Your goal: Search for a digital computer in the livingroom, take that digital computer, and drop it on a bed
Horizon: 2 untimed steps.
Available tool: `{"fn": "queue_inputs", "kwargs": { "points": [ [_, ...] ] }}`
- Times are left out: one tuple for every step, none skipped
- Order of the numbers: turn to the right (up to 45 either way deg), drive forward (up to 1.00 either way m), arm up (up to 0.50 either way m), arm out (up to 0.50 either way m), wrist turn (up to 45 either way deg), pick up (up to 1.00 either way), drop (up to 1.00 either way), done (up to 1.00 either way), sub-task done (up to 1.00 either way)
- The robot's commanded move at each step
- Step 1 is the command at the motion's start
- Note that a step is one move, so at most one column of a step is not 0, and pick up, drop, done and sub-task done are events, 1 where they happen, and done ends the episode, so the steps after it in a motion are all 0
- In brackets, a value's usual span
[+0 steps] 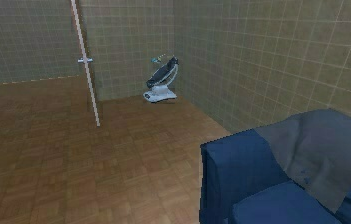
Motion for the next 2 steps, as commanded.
{"fn": "queue_inputs", "kwargs": {
  "points": [
    [0.0, 0.0, 0.5, 0.0, 0.0, 0.0, 0.0, 0.0, 0.0],
    [0.0, 0.0, 0.0, 0.0, -45.0, 0.0, 0.0, 0.0, 0.0]
  ]
}}
